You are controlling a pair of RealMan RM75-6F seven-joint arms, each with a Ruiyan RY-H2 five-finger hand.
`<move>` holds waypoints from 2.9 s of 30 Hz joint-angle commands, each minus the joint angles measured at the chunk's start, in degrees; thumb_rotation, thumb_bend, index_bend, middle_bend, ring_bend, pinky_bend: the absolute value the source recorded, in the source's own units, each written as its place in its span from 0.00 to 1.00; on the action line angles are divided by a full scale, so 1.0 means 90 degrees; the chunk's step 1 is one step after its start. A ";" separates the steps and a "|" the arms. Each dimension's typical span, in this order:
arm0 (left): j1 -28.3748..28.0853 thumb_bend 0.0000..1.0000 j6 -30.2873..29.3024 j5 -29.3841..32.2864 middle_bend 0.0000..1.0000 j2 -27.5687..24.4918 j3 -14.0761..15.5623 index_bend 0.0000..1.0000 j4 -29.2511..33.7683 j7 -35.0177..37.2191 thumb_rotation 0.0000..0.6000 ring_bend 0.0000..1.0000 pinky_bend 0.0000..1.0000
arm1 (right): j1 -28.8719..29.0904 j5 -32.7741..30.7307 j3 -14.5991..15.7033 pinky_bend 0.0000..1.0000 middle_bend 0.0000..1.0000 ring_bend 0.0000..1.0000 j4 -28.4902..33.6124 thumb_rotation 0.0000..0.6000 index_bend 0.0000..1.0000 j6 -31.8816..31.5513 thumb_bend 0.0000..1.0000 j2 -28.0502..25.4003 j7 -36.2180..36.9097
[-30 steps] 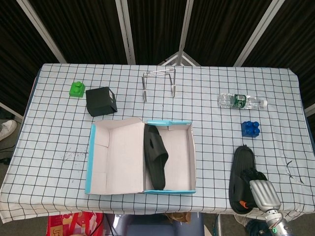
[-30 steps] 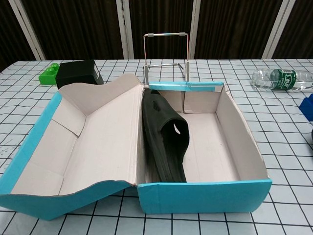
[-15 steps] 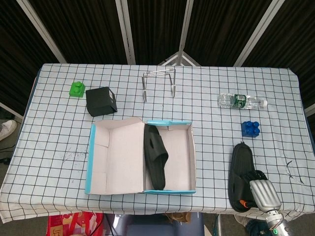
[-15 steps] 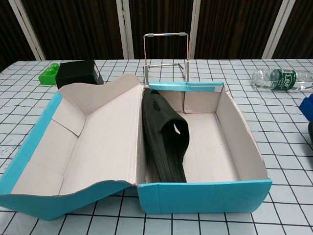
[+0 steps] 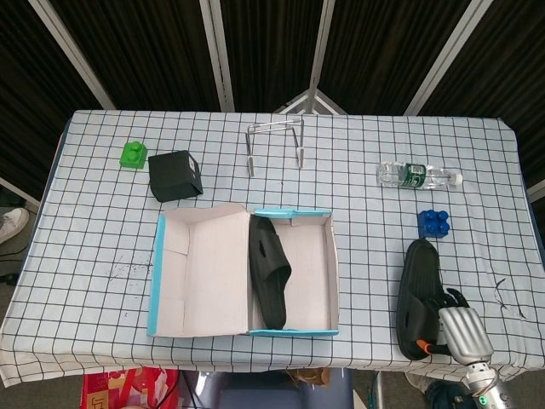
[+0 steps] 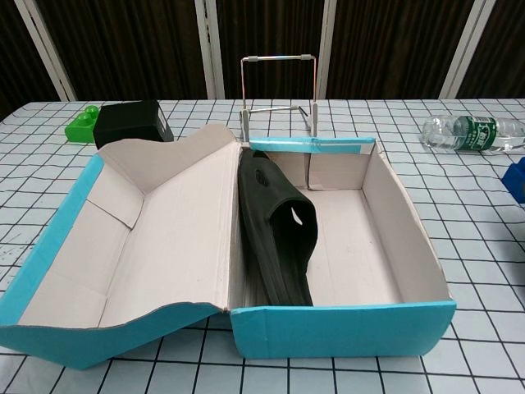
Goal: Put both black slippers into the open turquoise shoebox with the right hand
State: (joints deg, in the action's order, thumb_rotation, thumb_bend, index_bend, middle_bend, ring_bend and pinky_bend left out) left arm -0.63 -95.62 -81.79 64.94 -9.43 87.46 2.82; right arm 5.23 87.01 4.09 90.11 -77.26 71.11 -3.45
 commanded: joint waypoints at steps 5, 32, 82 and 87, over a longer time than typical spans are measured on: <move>-0.0007 0.64 0.0008 -0.0013 0.05 0.0007 0.0008 0.24 0.0009 -0.0025 1.00 0.03 0.10 | 0.0093 0.0041 -0.0242 0.14 0.42 0.26 0.0549 1.00 0.61 -0.0143 0.70 -0.0543 0.0324; 0.0009 0.64 0.0022 0.0063 0.05 -0.0019 -0.0033 0.24 -0.0026 0.0100 1.00 0.03 0.10 | 0.2299 -0.1656 -0.1799 0.35 0.42 0.32 0.3218 1.00 0.64 0.1848 0.71 -0.1731 -0.0274; -0.0007 0.64 0.0048 0.0037 0.05 -0.0013 -0.0006 0.24 -0.0013 -0.0008 1.00 0.03 0.10 | 0.3112 -0.5127 -0.3611 0.32 0.42 0.34 0.4412 1.00 0.64 0.5288 0.80 -0.2226 0.3608; -0.0013 0.64 0.0053 0.0027 0.05 -0.0009 -0.0002 0.24 -0.0022 -0.0012 1.00 0.03 0.10 | 0.3183 -0.4828 -0.3400 0.32 0.42 0.34 0.4112 1.00 0.64 0.5024 0.80 -0.1819 0.3488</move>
State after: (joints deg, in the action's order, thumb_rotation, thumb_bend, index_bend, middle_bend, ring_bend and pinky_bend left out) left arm -0.74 -95.13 -81.54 64.85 -9.45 87.26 2.72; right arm 33.60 42.78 -27.22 127.83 -31.20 53.78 28.39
